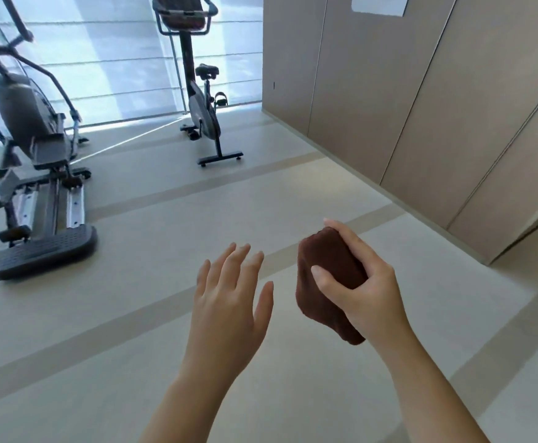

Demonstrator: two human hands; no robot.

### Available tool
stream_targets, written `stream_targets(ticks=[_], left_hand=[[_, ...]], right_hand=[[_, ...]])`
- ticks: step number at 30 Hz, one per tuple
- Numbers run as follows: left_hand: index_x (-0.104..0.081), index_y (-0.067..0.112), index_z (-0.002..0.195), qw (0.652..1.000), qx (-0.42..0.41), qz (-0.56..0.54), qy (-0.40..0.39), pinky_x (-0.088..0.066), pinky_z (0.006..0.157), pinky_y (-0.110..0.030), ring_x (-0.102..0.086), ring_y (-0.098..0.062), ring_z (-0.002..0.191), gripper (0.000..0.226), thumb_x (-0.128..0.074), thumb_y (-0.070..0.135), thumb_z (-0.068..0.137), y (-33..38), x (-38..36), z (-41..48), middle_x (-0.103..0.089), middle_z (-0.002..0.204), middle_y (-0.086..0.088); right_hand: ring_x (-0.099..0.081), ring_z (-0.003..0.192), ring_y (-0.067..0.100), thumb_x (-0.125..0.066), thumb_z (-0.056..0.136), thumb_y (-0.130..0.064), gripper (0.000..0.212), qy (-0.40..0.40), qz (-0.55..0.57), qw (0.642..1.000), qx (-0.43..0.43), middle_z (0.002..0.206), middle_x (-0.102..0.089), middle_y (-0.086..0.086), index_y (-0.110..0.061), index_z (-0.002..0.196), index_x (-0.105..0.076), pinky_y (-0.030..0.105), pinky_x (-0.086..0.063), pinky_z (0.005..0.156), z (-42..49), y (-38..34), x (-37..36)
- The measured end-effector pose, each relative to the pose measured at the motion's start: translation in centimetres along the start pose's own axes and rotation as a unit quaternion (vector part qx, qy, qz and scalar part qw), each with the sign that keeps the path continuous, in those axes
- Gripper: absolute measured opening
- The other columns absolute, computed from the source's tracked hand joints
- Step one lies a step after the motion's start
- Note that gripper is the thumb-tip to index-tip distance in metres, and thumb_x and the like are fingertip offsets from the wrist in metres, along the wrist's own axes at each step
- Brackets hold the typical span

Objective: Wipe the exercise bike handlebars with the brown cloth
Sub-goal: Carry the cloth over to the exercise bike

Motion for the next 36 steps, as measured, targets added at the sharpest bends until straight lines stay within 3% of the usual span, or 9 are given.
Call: stream_targets(ticks=[5, 10, 15, 23, 26, 30, 36], left_hand=[[-0.059, 0.004, 0.115, 0.999, 0.027, 0.016, 0.016, -0.036, 0.097, -0.055, -0.051, -0.034, 0.118, 0.04, -0.043, 0.028, 0.086, -9.0, -2.3, 8.3, -0.06, 0.119, -0.016], [-0.06, 0.001, 0.112, 0.997, 0.039, 0.04, 0.055, -0.038, 0.095, -0.059, -0.052, -0.038, 0.117, 0.032, -0.061, 0.015, 0.083, -19.4, -2.8, 18.2, -0.061, 0.117, -0.02], [-0.059, 0.002, 0.113, 0.997, 0.036, 0.04, 0.061, -0.04, 0.095, -0.059, -0.051, -0.037, 0.117, 0.036, -0.053, 0.02, 0.083, -27.8, -4.0, 28.7, -0.061, 0.118, -0.019], [-0.057, 0.003, 0.116, 0.998, 0.025, 0.032, 0.042, -0.034, 0.1, -0.055, -0.048, -0.035, 0.121, 0.035, -0.055, 0.019, 0.085, -36.8, -10.7, 43.8, -0.059, 0.121, -0.017], [-0.056, 0.004, 0.117, 0.998, 0.017, 0.032, 0.046, -0.036, 0.1, -0.056, -0.048, -0.035, 0.12, 0.036, -0.054, 0.02, 0.085, -39.2, -14.7, 50.8, -0.059, 0.121, -0.017], [-0.055, 0.004, 0.12, 0.999, 0.013, 0.021, 0.022, -0.031, 0.102, -0.055, -0.045, -0.034, 0.123, 0.037, -0.06, 0.016, 0.085, -40.8, -20.9, 60.3, -0.057, 0.124, -0.017], [-0.057, 0.005, 0.117, 0.999, 0.001, 0.008, 0.036, -0.034, 0.1, -0.055, -0.048, -0.033, 0.121, 0.036, -0.051, 0.024, 0.087, -43.6, -26.5, 73.4, -0.058, 0.122, -0.014]], right_hand=[[-0.058, 0.092, -0.003, -0.066, 0.068, -0.035, 0.054, 0.005, 0.039, 0.999, 0.009, 0.105, -0.062, -0.016, -0.054, 0.116, -0.051, 0.006, -0.047, 0.069, 11.3, 1.9, -7.8], [-0.057, 0.092, 0.0, -0.066, 0.069, -0.038, 0.054, -0.025, 0.038, 0.999, 0.013, 0.105, -0.06, -0.015, -0.055, 0.117, -0.048, 0.016, -0.053, 0.072, 22.6, 2.0, -17.3], [-0.057, 0.094, 0.006, -0.071, 0.076, -0.03, 0.055, -0.027, 0.03, 0.999, 0.022, 0.105, -0.058, -0.016, -0.053, 0.119, -0.047, 0.018, -0.053, 0.07, 33.9, 1.8, -23.6], [-0.058, 0.092, -0.004, -0.073, 0.072, -0.027, 0.054, 0.03, 0.066, 0.997, -0.003, 0.104, -0.062, -0.018, -0.05, 0.116, -0.053, 0.007, -0.047, 0.072, 50.6, 6.8, -27.5], [-0.057, 0.092, -0.005, -0.068, 0.068, -0.034, 0.055, 0.04, 0.065, 0.997, -0.004, 0.104, -0.061, -0.02, -0.05, 0.117, -0.052, 0.005, -0.046, 0.07, 57.9, 9.7, -28.3], [-0.057, 0.094, -0.005, -0.073, 0.075, -0.023, 0.056, 0.054, 0.071, 0.996, 0.006, 0.108, -0.061, -0.019, -0.044, 0.122, -0.052, 0.002, -0.044, 0.068, 68.0, 13.4, -28.2], [-0.056, 0.094, -0.005, -0.066, 0.068, -0.037, 0.056, 0.059, 0.057, 0.997, 0.011, 0.108, -0.061, -0.019, -0.05, 0.12, -0.05, 0.003, -0.044, 0.069, 83.1, 16.0, -28.5]])
Point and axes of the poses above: each hand's wrist, its own z-axis towards the middle knuckle, its own x-axis out of the back of the hand, y = z × x, the point moved 8 cm from there along z, towards the middle knuckle
